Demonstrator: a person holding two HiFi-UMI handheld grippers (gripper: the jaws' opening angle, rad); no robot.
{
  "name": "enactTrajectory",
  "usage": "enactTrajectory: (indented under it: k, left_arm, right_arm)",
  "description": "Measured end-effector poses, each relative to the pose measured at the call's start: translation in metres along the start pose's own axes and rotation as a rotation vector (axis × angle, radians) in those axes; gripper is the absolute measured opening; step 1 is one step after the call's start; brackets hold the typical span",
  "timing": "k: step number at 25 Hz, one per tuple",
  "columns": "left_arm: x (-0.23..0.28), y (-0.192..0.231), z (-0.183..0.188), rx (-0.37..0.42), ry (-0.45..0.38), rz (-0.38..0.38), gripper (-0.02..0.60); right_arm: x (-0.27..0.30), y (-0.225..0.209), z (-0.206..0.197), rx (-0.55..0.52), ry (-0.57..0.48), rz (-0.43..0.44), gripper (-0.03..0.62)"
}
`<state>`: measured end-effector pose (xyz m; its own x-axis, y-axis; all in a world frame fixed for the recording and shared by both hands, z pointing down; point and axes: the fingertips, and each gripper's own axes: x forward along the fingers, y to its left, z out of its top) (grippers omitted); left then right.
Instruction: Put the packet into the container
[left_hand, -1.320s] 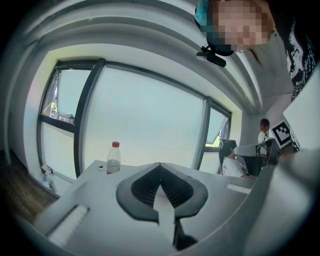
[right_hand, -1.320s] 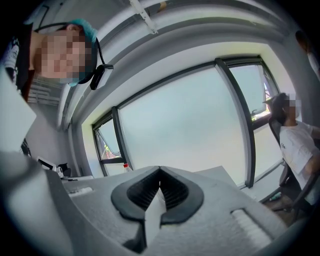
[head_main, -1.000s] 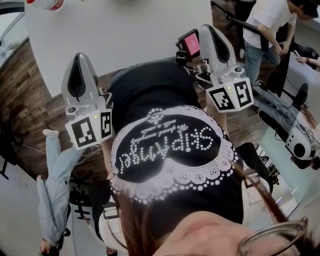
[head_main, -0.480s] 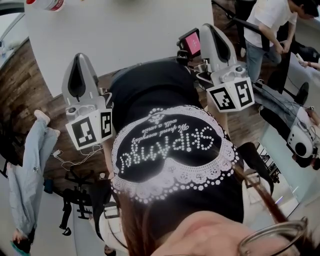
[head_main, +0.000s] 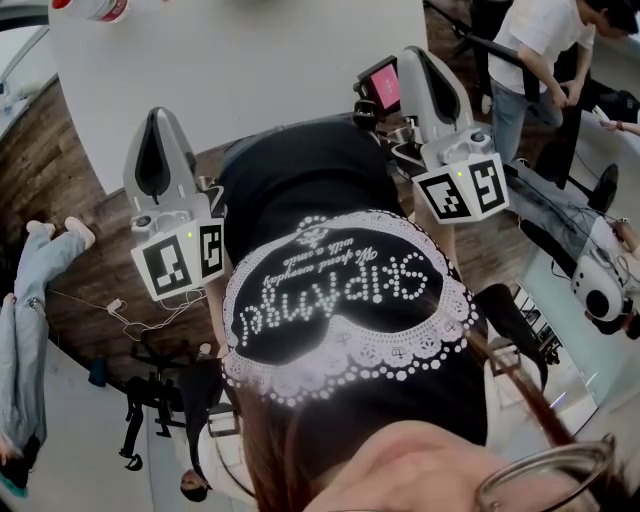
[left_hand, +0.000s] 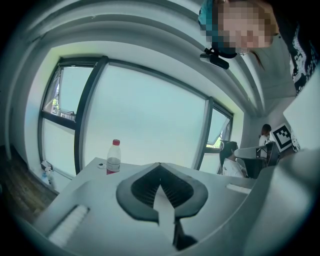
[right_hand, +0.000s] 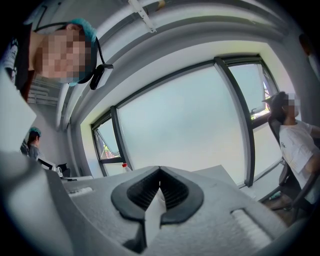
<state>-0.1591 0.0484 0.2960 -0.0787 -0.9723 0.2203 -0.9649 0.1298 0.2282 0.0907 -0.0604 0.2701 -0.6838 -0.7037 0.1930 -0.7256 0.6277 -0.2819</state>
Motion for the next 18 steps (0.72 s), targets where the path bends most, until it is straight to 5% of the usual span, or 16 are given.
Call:
enactTrajectory:
  k: [18]
  left_arm:
    - [-0.0003, -0.0002, 0.0012, -0.007, -0.001, -0.006, 0.003]
  right_arm:
    - [0.0003, 0.002, 0.0015, -0.004, -0.003, 0.006, 0.003]
